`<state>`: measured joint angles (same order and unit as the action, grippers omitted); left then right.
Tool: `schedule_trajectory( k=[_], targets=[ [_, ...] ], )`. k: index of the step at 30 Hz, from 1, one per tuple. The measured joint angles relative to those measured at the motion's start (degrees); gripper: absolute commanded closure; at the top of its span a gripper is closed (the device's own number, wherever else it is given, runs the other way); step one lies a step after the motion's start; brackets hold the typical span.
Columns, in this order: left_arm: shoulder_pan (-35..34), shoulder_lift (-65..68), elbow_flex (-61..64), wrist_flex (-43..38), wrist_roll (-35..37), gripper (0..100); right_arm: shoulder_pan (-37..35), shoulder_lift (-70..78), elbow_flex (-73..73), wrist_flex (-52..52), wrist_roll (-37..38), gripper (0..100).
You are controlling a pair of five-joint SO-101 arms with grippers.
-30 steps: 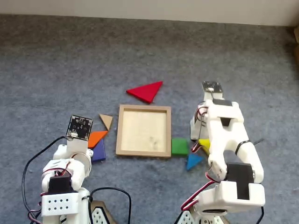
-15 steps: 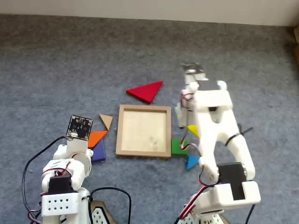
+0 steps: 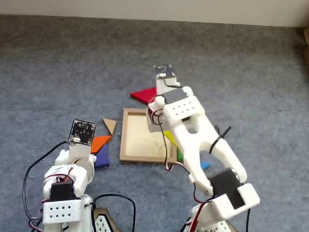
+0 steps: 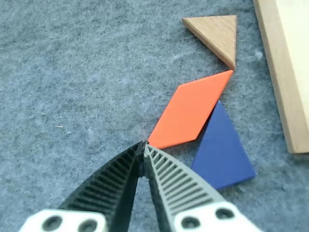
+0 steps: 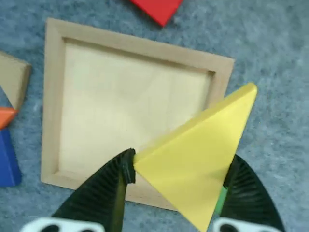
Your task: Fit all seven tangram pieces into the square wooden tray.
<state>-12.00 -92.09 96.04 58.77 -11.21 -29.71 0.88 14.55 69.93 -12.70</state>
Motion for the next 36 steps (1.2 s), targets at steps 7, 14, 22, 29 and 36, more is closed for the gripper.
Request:
schedule_trajectory(
  k=[7, 14, 22, 29, 36],
  targets=[
    [0.0, 0.0, 0.0, 0.0, 0.0, 99, -3.9, 2.1, -0.1, -3.8, -1.8, 80.0],
    [0.0, 0.0, 0.0, 0.0, 0.0, 99, -4.2, 9.9, 0.0, -4.2, -1.8, 80.0],
    [0.0, 0.0, 0.0, 0.0, 0.0, 99, -3.7, 9.9, 0.0, -4.2, -1.8, 79.6],
    [0.0, 0.0, 0.0, 0.0, 0.0, 99, -3.7, 9.9, 0.0, -4.2, -4.4, 70.5],
    [0.0, 0.0, 0.0, 0.0, 0.0, 99, -3.7, 9.9, 0.0, -4.2, -4.4, 69.2]
  ],
)
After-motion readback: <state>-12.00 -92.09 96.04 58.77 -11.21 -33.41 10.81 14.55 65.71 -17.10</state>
